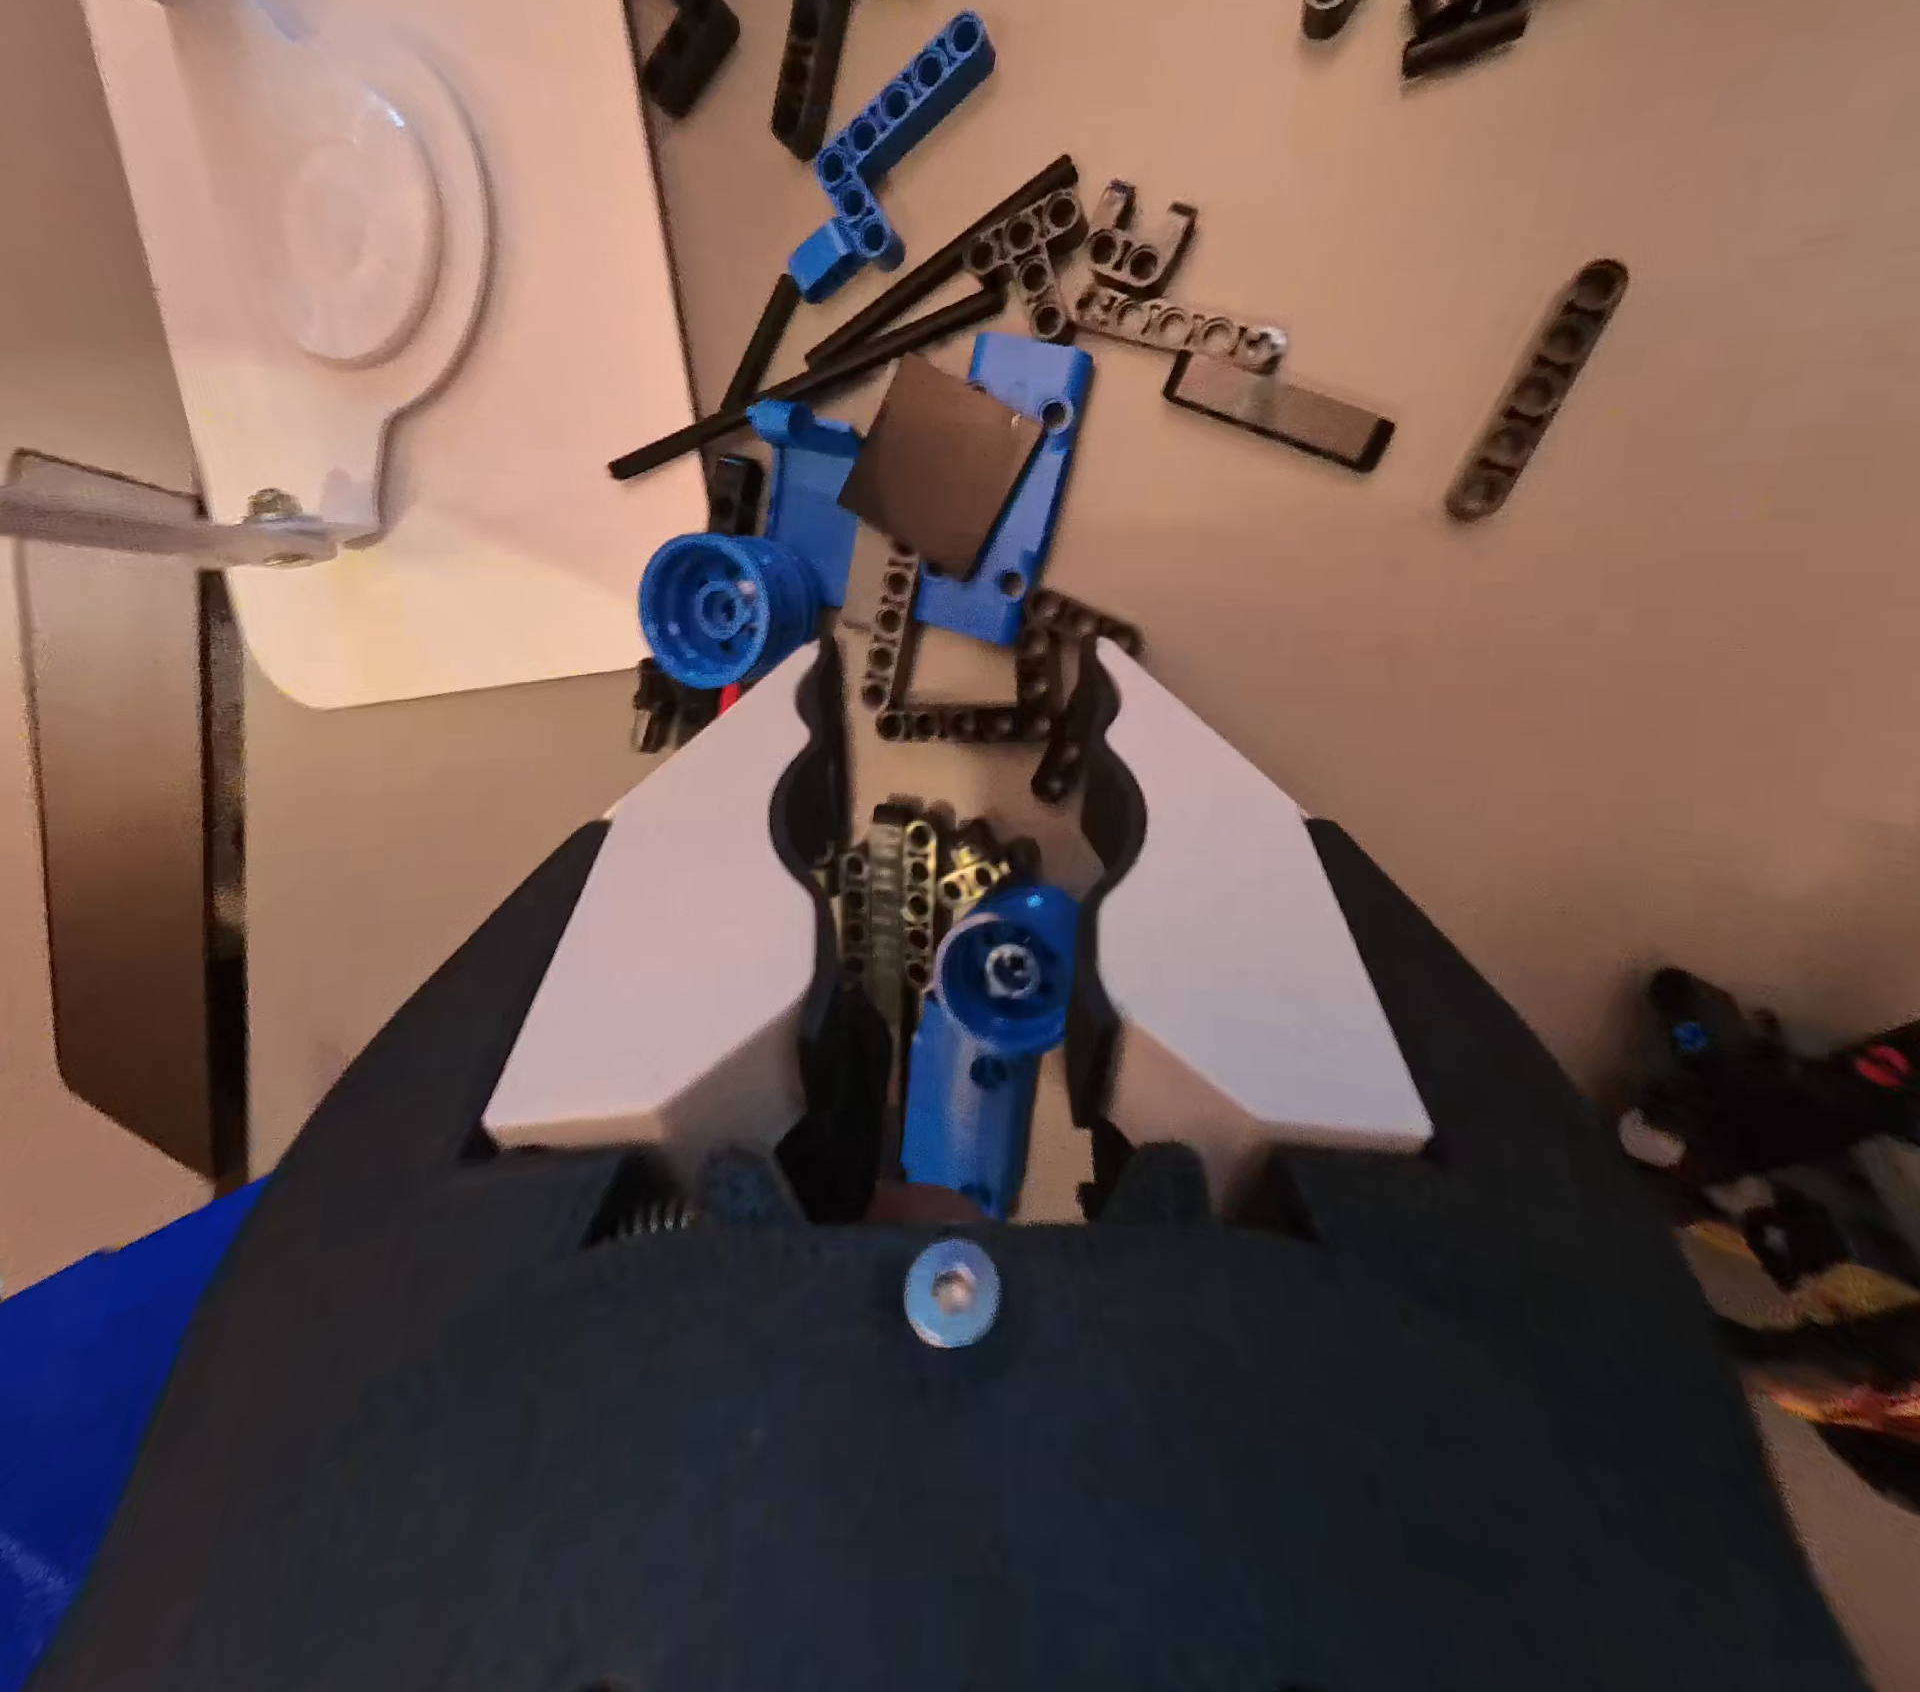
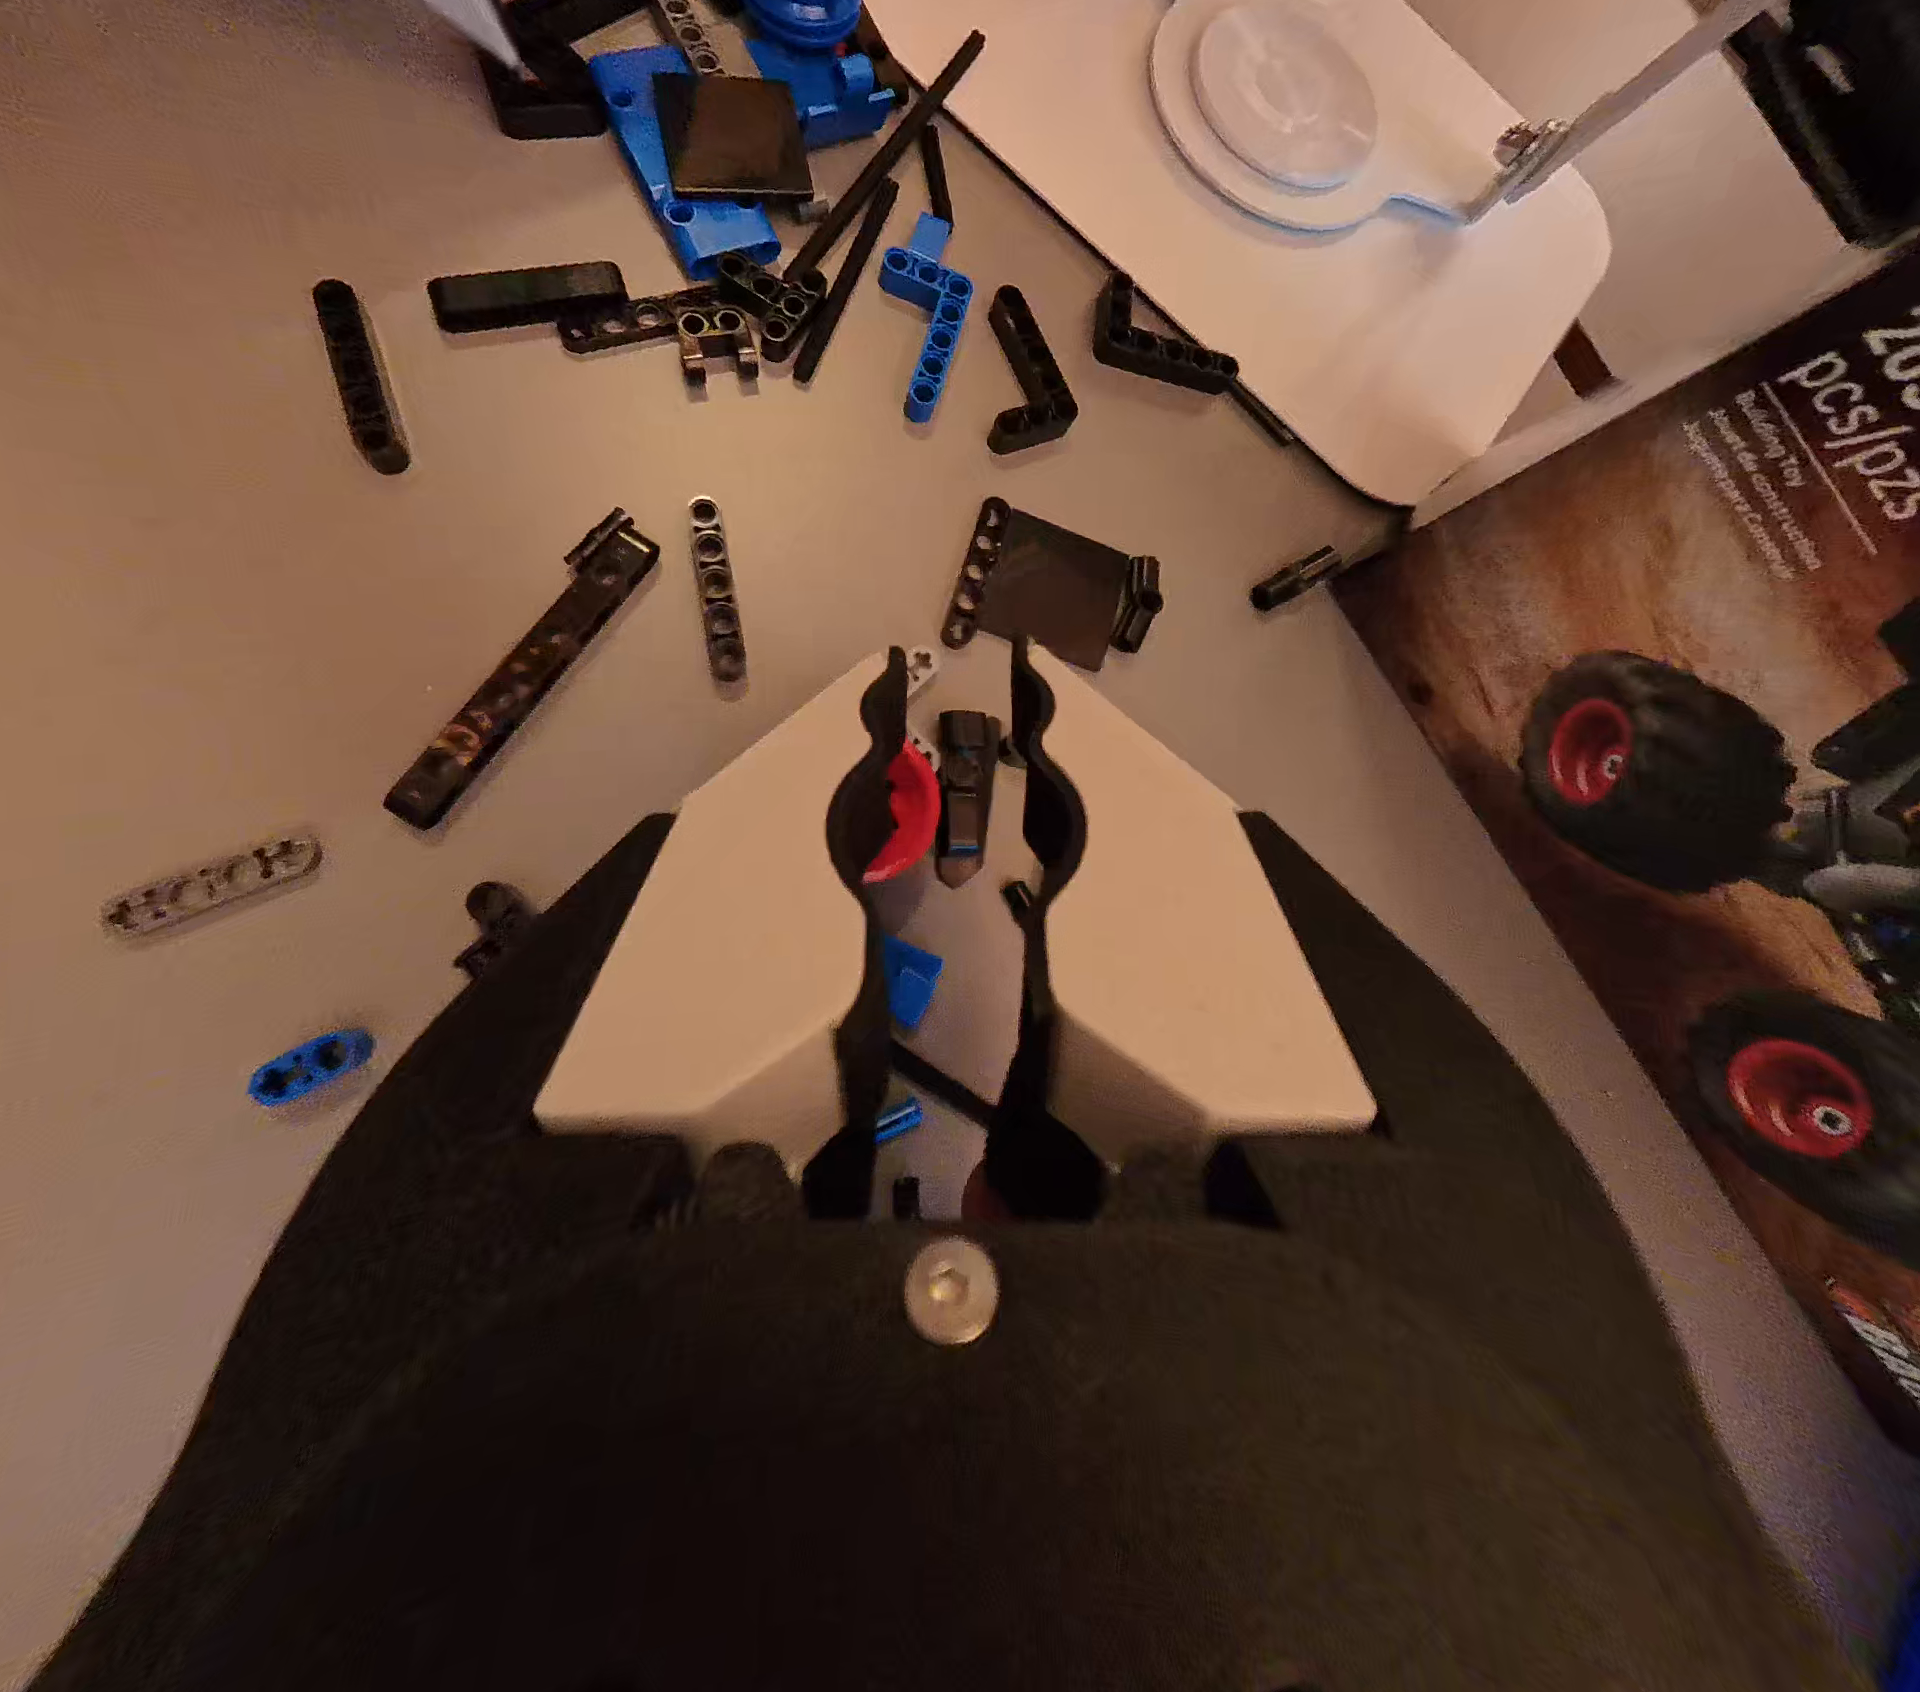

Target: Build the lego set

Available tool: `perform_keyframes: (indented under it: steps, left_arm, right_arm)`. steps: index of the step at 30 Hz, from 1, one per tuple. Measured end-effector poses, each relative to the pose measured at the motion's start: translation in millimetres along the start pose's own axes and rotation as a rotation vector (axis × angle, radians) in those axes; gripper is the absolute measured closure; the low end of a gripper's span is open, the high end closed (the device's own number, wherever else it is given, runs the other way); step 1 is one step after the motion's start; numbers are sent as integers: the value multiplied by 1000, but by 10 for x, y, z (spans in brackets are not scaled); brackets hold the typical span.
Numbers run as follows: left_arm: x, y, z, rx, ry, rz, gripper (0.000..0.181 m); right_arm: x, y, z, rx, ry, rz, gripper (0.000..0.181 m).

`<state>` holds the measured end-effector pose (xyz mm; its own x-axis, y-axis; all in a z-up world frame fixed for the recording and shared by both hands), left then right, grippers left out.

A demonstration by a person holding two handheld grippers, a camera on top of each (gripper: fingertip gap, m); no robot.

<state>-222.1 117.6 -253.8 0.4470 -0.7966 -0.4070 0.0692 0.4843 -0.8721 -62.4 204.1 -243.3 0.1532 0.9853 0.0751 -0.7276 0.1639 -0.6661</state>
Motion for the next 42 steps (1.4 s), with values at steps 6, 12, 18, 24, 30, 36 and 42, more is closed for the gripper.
perform_keyframes:
  steps: [6, 12, 18, 24, 30, 36, 42]
  left_arm:
    - [99, 62, 103, 60, -66, -76, 157]
    - [368, -37, 198, 134, -83, -294, 153]
    - [-400, -67, -16, 96, -199, 0, 127]
    - [-473, 219, -79, 48, -194, -17, 153]
    - [-685, -166, -376, 73, -313, 47, 152]
    - [-803, -115, -822, -95, -385, 118, 152]
    - [-690, 43, -865, -183, -386, 49, 131]
  right_arm:
    - [59, -2, 14, 28, -15, -36, 168]
    - [84, -29, 22, 38, -25, -50, 168]
    - [130, -44, 31, 53, -13, -55, 169]
    - [153, -35, 9, 48, -22, -62, 168]
    - [209, -75, 30, 70, 0, -60, 168]
    - [165, -49, 18, 60, -15, -51, 168]
    - [187, -65, 16, 62, -12, -56, 168]
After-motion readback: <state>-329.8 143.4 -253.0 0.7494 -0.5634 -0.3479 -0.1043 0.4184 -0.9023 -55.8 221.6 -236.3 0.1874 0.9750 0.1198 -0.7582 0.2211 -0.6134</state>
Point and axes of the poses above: each gripper's, where its closed fingertips meet, y out along the fingers, z out of its top, x = y × z across the jaws, the point moved 2 cm from there along -y, back along the fingers, and after that the axes turned 14 degrees about y, right-handed, at the moved point
